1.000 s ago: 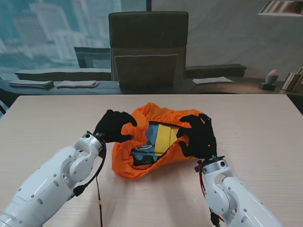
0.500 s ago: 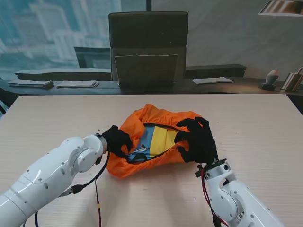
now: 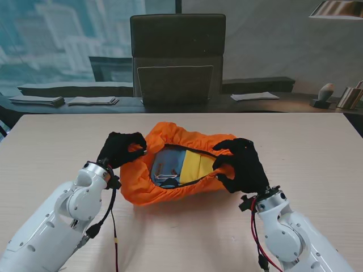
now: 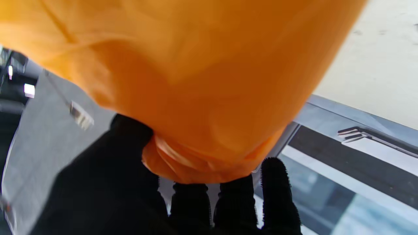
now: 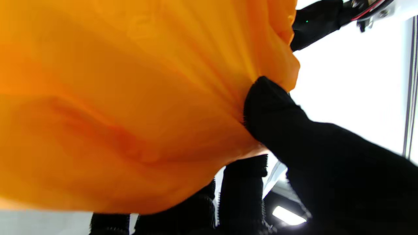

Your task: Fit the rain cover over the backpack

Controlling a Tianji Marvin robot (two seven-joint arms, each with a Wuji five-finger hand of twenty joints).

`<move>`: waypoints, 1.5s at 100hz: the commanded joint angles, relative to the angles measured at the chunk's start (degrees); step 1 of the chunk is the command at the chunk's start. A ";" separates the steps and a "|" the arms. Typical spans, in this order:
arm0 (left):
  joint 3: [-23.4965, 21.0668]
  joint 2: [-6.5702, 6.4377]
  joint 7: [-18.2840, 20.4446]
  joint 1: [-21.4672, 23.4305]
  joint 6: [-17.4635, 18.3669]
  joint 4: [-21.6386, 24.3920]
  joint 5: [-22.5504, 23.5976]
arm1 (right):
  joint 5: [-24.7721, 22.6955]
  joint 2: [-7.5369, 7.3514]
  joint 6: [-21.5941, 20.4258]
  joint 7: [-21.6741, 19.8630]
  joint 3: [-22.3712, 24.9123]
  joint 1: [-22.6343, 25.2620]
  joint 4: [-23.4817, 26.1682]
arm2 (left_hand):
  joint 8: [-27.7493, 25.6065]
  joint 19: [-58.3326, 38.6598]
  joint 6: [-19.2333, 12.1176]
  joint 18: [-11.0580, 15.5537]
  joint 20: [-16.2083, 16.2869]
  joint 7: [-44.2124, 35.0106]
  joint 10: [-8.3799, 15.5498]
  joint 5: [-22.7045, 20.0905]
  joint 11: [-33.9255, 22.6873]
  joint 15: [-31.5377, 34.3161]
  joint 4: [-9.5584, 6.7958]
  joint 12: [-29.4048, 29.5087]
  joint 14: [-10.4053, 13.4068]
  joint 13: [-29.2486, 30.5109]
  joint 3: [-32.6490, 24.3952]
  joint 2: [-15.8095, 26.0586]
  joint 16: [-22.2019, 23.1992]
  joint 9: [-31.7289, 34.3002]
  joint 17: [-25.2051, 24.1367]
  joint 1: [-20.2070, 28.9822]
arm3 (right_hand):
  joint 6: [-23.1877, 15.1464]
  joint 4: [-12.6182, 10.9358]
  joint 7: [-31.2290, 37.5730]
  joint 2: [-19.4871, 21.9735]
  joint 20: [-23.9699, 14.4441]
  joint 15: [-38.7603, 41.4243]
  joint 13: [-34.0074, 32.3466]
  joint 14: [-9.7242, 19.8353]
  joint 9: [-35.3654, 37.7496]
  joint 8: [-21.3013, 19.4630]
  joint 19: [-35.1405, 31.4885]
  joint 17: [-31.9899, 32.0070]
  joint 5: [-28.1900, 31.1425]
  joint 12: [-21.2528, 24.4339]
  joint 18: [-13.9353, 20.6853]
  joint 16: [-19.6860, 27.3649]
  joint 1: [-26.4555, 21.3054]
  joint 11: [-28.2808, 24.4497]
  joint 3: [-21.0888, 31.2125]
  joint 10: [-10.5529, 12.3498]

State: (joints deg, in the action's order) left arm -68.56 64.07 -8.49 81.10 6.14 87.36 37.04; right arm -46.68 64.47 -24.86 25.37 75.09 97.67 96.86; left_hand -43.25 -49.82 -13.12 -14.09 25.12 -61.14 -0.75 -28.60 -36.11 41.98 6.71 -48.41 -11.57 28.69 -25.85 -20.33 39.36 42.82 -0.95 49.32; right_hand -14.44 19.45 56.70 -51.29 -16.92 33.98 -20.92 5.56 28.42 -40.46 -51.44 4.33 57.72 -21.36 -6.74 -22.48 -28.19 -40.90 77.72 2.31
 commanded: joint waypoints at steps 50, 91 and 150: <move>-4.23 1.16 -3.15 2.84 -1.10 1.22 0.10 | 20.64 3.67 6.69 -4.31 -0.22 1.22 0.70 | 0.01 -3.52 1.10 -0.94 1.93 -2.13 0.32 6.79 0.86 3.66 -0.53 -6.97 0.11 1.62 6.01 1.72 2.09 2.40 0.94 6.09 | 1.84 0.64 5.27 -0.58 -4.93 0.00 0.27 -0.22 3.48 0.60 9.35 1.32 5.39 0.16 1.65 0.26 -2.91 0.09 5.88 -1.37; -3.03 -1.37 12.95 4.22 10.05 6.86 -6.33 | 6.51 2.34 11.56 -0.23 -7.44 -3.48 -5.05 | 20.16 12.53 6.02 2.24 -6.46 22.37 -2.70 4.27 15.15 -22.15 -2.78 25.77 3.47 -14.74 0.17 -2.26 -14.35 -22.58 -2.87 -17.18 | 0.17 0.58 4.42 1.25 -6.18 0.62 -0.26 -0.87 3.08 -0.62 8.25 0.72 3.58 -0.12 0.94 -0.03 -1.79 -0.46 4.06 -2.69; 20.02 -3.11 33.79 -15.52 5.53 -9.15 -24.12 | 13.78 5.86 10.01 9.14 -9.42 -5.52 -6.09 | 14.76 50.19 -2.82 -0.19 -17.44 15.46 0.60 -1.78 23.27 -39.48 -2.35 27.07 6.16 -26.85 0.45 -8.17 -20.81 -30.81 -2.82 -11.68 | -6.90 0.01 2.51 3.88 -4.24 10.51 -6.09 -2.09 13.81 -4.64 -0.30 0.29 0.87 -5.24 0.90 -4.78 -0.52 -15.96 0.81 -4.10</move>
State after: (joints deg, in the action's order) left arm -48.15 59.80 24.29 65.10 11.52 77.01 13.79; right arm -33.23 70.24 -15.33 34.36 65.58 92.24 90.20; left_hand -23.06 -1.84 -8.41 -14.19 9.69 -37.62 -2.51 -23.52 -8.58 2.04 3.35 -19.52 -7.45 3.10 -20.35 -25.32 16.83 10.12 -3.62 38.14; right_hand -11.57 19.25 57.11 -50.77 -22.02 43.64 -25.80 2.73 42.04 -42.12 -50.65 4.35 58.25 -26.09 -6.86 -26.44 -28.75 -56.18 78.26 -1.26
